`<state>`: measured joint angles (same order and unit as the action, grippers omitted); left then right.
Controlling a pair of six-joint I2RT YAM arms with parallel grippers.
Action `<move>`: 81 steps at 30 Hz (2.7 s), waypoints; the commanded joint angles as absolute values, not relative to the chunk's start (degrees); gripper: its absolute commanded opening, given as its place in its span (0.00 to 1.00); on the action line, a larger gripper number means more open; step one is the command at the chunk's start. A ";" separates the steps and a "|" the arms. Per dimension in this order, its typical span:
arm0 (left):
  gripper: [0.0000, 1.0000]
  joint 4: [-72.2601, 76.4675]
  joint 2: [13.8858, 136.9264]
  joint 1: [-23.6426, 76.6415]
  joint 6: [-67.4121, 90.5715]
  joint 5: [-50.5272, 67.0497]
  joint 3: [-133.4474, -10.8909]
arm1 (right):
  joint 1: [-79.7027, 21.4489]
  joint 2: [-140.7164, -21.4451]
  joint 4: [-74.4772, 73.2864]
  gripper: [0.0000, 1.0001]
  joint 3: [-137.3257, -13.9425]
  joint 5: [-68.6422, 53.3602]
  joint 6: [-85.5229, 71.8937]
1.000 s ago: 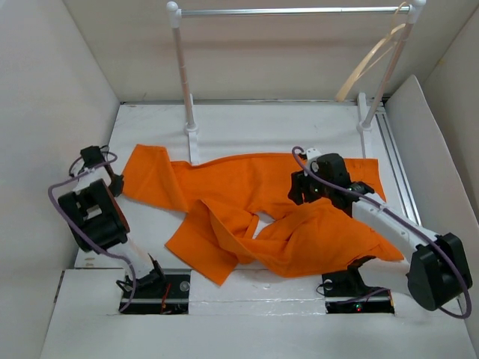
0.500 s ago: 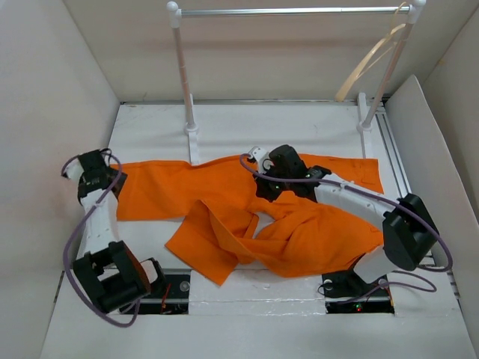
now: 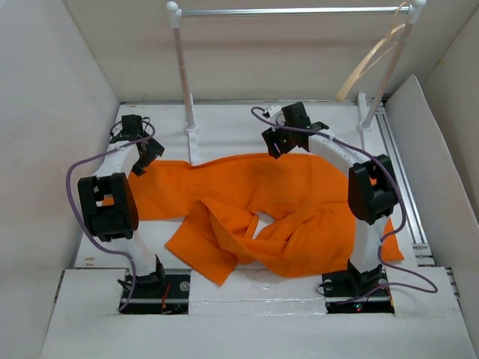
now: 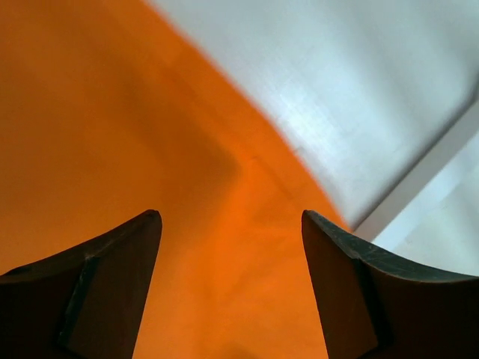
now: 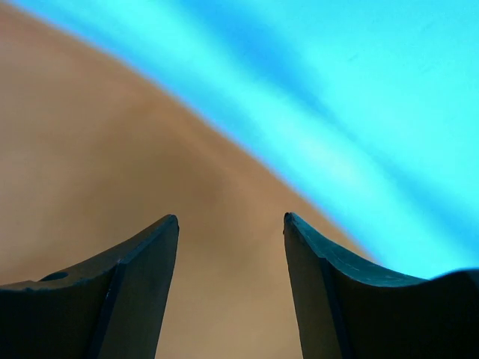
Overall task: Place the trousers on the hanger
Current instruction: Flatten out the trousers at the center of the board.
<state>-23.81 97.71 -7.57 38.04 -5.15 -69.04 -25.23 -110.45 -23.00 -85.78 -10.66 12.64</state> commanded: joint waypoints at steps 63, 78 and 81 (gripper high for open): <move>0.00 -21.27 100.12 -9.58 34.37 -8.08 -70.32 | -16.00 -128.94 -29.37 0.26 -100.04 -33.22 22.87; 0.00 -19.59 94.36 -9.58 36.47 -11.43 -74.43 | -12.40 -113.19 -14.76 0.00 -92.25 -28.22 12.22; 0.00 -21.61 104.01 -8.80 36.83 -12.46 -85.56 | -12.39 -120.82 -19.15 0.00 -100.42 -23.92 11.87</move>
<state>-21.65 96.33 -9.37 36.32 -9.15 -76.01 -13.65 -115.46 -19.90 -93.03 -29.36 13.15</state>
